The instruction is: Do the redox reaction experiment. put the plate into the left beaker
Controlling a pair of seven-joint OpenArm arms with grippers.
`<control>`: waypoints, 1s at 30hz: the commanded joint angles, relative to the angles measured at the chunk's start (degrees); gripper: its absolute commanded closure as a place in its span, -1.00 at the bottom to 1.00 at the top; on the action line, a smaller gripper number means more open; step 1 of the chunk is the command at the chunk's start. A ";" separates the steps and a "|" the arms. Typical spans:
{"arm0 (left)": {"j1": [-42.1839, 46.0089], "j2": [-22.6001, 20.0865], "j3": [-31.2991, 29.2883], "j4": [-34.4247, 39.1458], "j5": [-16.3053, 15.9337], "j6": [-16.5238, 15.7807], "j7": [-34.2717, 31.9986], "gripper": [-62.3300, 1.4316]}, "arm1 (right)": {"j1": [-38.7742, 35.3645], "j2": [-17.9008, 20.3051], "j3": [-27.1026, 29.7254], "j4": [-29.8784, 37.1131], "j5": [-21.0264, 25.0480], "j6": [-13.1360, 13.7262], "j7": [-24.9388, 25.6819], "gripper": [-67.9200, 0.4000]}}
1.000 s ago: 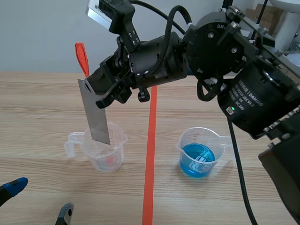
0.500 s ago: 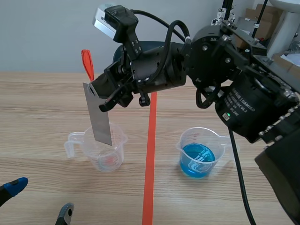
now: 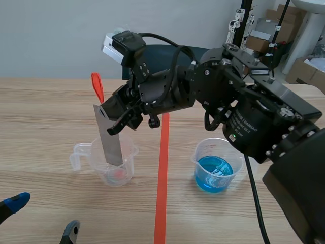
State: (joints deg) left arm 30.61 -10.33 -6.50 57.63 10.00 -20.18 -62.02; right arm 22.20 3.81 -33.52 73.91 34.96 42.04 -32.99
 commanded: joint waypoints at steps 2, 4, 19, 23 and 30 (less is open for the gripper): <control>-0.17 -0.20 0.04 1.25 -0.72 -0.09 -0.96 -1.00 | 1.29 -0.66 -0.26 0.48 -0.28 0.68 1.75 0.97; -0.17 -0.20 0.04 1.25 -0.72 -0.09 -0.96 -1.00 | 1.29 -0.66 -0.26 0.48 -0.35 0.68 2.03 0.97; -0.17 -0.20 0.04 1.25 -0.72 -0.09 -0.96 -1.00 | 1.27 -1.49 -1.11 -3.28 -4.90 0.68 5.38 0.97; -0.17 -0.20 0.04 1.25 -0.72 -0.09 -0.96 -1.00 | 1.27 -1.44 -2.71 -3.30 -4.94 0.68 5.84 0.97; -0.17 -0.20 0.04 1.25 -0.72 -0.09 -0.94 -1.00 | 1.27 -1.44 -4.07 -3.32 -5.01 0.68 6.34 0.97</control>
State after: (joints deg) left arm 30.61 -10.33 -6.50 57.63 10.00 -20.18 -62.00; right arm 22.20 3.16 -37.65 69.84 29.34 41.85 -27.64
